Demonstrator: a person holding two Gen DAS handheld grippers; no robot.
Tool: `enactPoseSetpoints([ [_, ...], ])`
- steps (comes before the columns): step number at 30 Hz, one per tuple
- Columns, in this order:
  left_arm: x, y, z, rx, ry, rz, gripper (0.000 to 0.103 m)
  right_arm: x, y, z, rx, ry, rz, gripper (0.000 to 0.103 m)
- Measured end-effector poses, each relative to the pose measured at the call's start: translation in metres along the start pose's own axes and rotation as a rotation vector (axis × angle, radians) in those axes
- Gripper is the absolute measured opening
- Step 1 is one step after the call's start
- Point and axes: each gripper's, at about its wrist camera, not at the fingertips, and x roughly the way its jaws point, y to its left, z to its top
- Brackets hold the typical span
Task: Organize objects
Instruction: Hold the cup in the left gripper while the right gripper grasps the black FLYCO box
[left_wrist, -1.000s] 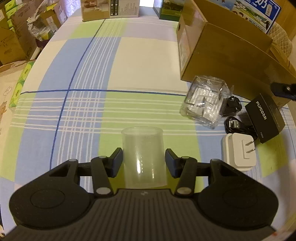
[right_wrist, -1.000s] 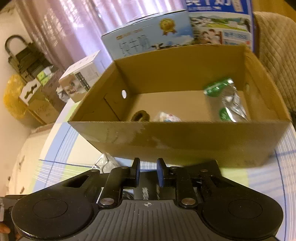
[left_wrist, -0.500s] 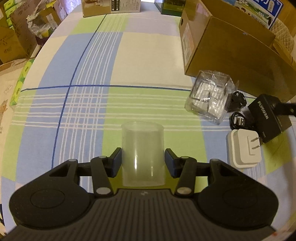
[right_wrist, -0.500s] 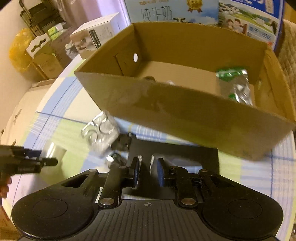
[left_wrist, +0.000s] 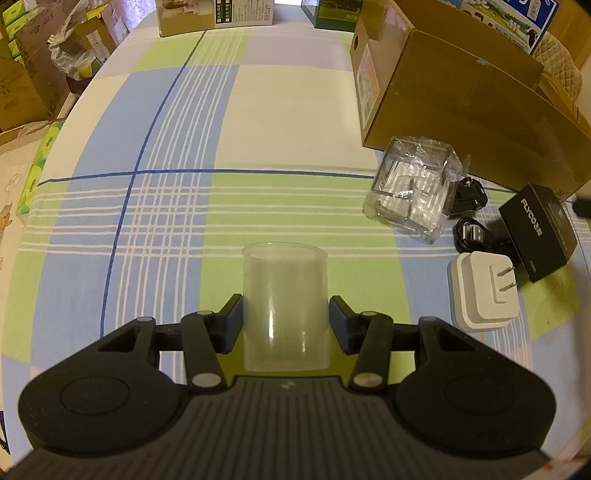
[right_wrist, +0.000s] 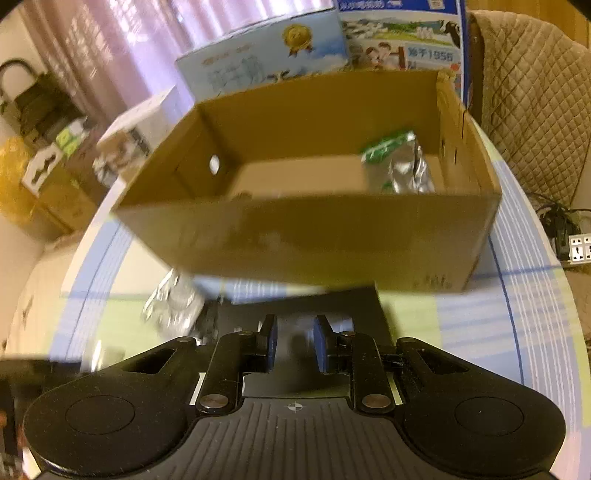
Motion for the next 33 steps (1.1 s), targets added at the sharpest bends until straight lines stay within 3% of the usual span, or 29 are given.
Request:
enactPoseSetpoints([
  [8, -0.005, 0.004, -0.006, -0.025, 0.003, 0.005, 0.045, 0.045, -0.017, 0.032, 0.035, 0.031, 0.044, 0.018],
  [13, -0.006, 0.007, -0.009, -0.037, 0.005, 0.007, 0.045, 0.061, -0.022, 0.028, 0.004, 0.109, -0.041, 0.018],
  [22, -0.006, 0.01, -0.009, -0.035, 0.007, -0.001, 0.045, 0.02, -0.065, -0.046, 0.169, 0.202, -0.1, 0.018],
  [26, -0.005, 0.01, -0.008, -0.025, 0.01, -0.005, 0.045, -0.007, -0.068, -0.079, 0.226, 0.198, -0.083, 0.018],
  [29, -0.006, 0.009, -0.008, -0.016, 0.012, -0.008, 0.045, -0.023, -0.057, -0.097, 0.193, 0.223, -0.068, 0.019],
  [31, -0.005, 0.009, -0.008, -0.011, 0.013, -0.008, 0.045, -0.035, -0.047, -0.103, 0.146, 0.209, -0.069, 0.024],
  [32, -0.006, 0.009, -0.008, -0.009, 0.012, -0.008, 0.045, -0.04, -0.043, -0.104, 0.123, 0.194, -0.078, 0.04],
  [33, -0.006, 0.009, -0.009, -0.007, 0.012, -0.008, 0.045, -0.047, -0.038, -0.104, 0.101, 0.171, -0.095, 0.065],
])
